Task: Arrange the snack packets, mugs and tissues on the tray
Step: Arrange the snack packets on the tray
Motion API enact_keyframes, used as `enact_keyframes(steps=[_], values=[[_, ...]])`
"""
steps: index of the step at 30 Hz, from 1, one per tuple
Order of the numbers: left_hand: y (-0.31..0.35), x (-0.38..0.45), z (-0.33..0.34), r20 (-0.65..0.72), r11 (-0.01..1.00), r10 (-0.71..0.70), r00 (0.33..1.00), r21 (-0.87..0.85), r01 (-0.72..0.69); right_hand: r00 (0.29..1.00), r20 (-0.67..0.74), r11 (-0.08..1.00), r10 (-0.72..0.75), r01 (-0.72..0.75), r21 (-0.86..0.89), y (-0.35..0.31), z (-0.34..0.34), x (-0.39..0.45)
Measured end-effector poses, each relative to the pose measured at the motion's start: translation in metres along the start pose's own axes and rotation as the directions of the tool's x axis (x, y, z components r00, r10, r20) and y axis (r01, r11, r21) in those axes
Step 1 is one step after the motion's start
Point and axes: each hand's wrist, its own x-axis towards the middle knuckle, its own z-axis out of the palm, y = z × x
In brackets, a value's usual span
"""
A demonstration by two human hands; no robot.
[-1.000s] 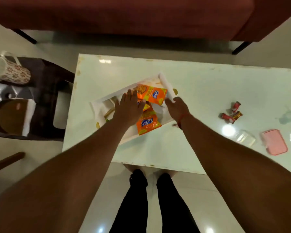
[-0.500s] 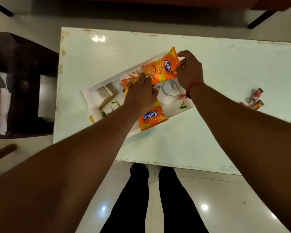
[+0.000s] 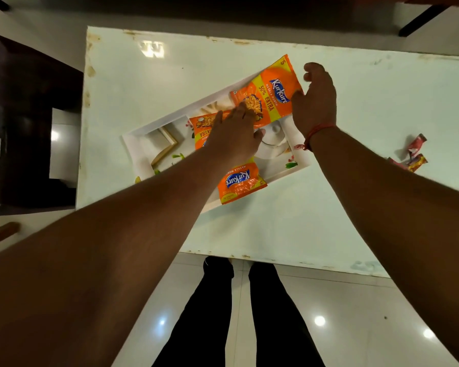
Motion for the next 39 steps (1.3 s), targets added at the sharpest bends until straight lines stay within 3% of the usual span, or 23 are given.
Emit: enact_keyframes(steps=[2, 4, 7, 10, 12, 15, 18, 24, 28, 32, 36, 39], values=[[-0.003, -0.007, -0.003, -0.153, 0.998, -0.019, 0.988, -0.068, 0.008, 0.993, -0.086, 0.995, -0.082, 0.077, -0.057, 0.0, -0.002, -0.015], [-0.013, -0.018, -0.003, -0.268, 0.978, -0.125, 0.955, -0.195, 0.073, 0.98, -0.129, 0.989, -0.149, 0.149, -0.016, -0.001, 0.002, -0.039], [-0.03, -0.041, 0.005, -0.35, 0.868, -0.366, 0.862, -0.462, 0.181, 0.989, -0.031, 0.981, -0.146, 0.149, 0.125, -0.006, 0.02, -0.089], [-0.035, -0.062, 0.011, -0.231, 0.626, -0.632, 0.739, -0.715, 0.311, 0.988, 0.15, 0.976, -0.046, 0.012, 0.217, -0.015, 0.035, -0.131], [-0.035, -0.069, 0.016, -0.127, 0.515, -0.689, 0.713, -0.779, 0.359, 0.962, 0.267, 0.949, 0.065, -0.142, 0.281, -0.026, 0.041, -0.143], [-0.031, -0.073, 0.023, -0.112, 0.489, -0.691, 0.714, -0.8, 0.348, 0.911, 0.354, 0.859, 0.209, -0.345, 0.379, -0.044, 0.045, -0.145], [-0.021, -0.075, 0.024, -0.114, 0.486, -0.696, 0.709, -0.802, 0.348, 0.901, 0.34, 0.794, 0.268, -0.407, 0.451, -0.055, 0.05, -0.138], [0.004, -0.085, 0.028, -0.146, 0.544, -0.601, 0.786, -0.796, 0.267, 0.958, 0.198, 0.871, 0.208, -0.274, 0.408, -0.05, 0.039, -0.118], [0.008, -0.084, 0.032, -0.202, 0.563, -0.596, 0.777, -0.795, 0.224, 0.978, 0.158, 0.867, 0.134, -0.193, 0.459, -0.034, 0.021, -0.107], [0.02, -0.08, 0.027, -0.294, 0.648, -0.446, 0.846, -0.758, 0.078, 0.988, 0.095, 0.883, 0.122, -0.152, 0.443, -0.013, -0.007, -0.09], [0.048, -0.067, 0.036, -0.172, 0.58, -0.328, 0.929, -0.813, 0.054, 0.994, 0.072, 0.947, 0.08, -0.099, 0.305, 0.013, -0.035, -0.072], [0.068, -0.052, 0.047, -0.061, 0.627, -0.243, 0.968, -0.772, 0.108, 0.979, 0.164, 0.955, 0.124, -0.163, 0.249, 0.032, -0.044, -0.058]])
